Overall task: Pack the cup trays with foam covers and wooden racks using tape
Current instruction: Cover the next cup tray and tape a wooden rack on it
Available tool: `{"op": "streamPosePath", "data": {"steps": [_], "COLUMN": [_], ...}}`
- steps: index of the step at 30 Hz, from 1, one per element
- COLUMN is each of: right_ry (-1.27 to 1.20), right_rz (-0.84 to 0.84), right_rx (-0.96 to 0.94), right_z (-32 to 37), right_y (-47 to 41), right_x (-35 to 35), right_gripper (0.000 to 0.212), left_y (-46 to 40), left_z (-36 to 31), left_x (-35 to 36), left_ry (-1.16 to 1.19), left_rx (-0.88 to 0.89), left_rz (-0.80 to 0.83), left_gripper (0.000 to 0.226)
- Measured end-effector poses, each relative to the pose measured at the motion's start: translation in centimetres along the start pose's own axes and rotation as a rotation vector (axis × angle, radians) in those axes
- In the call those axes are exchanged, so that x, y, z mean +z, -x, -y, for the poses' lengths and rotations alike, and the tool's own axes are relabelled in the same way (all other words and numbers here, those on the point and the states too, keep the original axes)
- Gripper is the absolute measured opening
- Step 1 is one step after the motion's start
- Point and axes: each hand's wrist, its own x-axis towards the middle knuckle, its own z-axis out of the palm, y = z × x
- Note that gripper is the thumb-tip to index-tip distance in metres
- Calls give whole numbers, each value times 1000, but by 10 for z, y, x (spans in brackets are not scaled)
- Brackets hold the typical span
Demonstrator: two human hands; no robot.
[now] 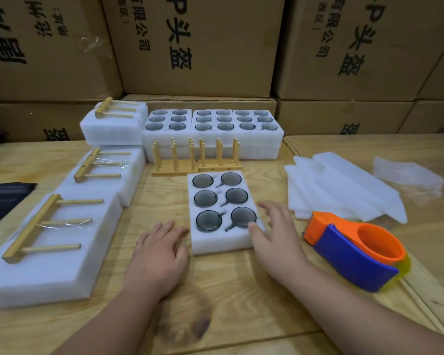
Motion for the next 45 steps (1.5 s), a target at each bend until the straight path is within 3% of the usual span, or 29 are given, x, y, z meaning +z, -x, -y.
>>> {"op": "streamPosePath", "data": {"steps": [4, 7, 11, 14, 16, 19, 24, 31, 36, 41, 45], "right_ry": [55, 257, 510, 551, 531, 602, 790, 681, 840, 1035, 1084], "right_rz": [-7, -67, -138, -169, -107, 14, 42, 50, 42, -26, -182], "right_rx": [-190, -224, 178, 506, 629, 658, 504, 561, 469, 209, 105], "right_z": [27, 23, -36, -100, -140, -206, -266, -204, -191, -182, -129], "right_y": [-46, -104, -168, -185, -187, -192, -199, -177, -169, -176, -180], "right_x": [-50, -103, -171, -208, -218, -223, -239, -221, -216, -216, -202], "right_gripper": [35, 33, 58, 84, 105, 129, 138, 127, 124, 70, 23], "left_y": [0, 0, 0, 0, 1, 1, 1, 1, 2, 2, 2], "left_z": [0, 0, 2, 1, 1, 2, 2, 1, 1, 1, 0], "left_x": [1, 1, 2, 3, 3, 4, 4, 3, 3, 3, 2], "left_ry": [3, -6, -6, -6, -5, 1, -14, -14, -11, -15, -10], "left_rx": [-2, -1, 0, -1, 2, 2, 4, 6, 3, 4, 1], "left_rz": [0, -6, -11, -20, -25, -29, -32, -26, -24, -27, -24], "left_gripper": [48, 47, 49, 50, 50, 49, 50, 50, 50, 50, 50]}}
